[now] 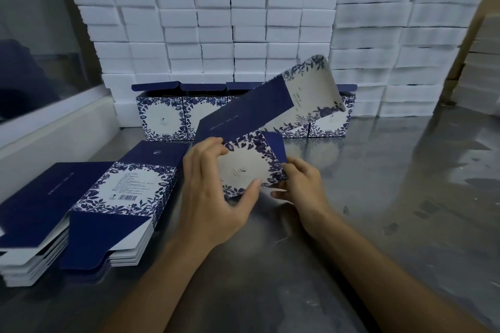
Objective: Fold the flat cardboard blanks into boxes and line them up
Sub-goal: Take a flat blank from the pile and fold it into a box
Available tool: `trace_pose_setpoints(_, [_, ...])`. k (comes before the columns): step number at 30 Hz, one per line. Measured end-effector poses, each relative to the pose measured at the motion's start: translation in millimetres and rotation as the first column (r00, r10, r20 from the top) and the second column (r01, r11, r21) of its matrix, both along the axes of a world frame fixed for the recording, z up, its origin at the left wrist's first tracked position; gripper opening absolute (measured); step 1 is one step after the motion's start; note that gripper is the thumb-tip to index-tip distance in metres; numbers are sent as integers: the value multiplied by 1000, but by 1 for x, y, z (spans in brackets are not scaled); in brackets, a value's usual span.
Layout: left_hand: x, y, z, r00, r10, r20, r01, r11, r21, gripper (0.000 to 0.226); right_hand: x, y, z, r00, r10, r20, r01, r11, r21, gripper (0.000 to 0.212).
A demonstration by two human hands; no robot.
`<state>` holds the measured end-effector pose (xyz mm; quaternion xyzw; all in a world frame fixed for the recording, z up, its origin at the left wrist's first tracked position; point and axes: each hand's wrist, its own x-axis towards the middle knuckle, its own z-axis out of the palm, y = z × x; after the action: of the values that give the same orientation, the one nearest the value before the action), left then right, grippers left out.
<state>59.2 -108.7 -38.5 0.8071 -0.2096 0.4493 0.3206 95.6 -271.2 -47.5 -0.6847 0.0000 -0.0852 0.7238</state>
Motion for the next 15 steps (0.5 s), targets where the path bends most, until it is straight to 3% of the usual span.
trace_pose_setpoints(4, [0,5,-1,997,-29,-75,19,990,-137,44,2,-3,-3,989,-67,133,81,992,-100,28])
trace_pose_setpoints(9, [2,6,-6,974,-107,-197,46,956,-291,48,2,-9,-10,956,-71,283,180,908,-379,44])
trace_pose_setpoints(12, [4,7,-4,958,-164,-234,59,914,-400,53,1,-8,-9,937,-34,347,167,918,-360,48])
trace_pose_setpoints(15, [5,10,-3,950,-209,-232,93,898,-430,67,-3,-2,-4,901,-30,433,163,948,-274,22])
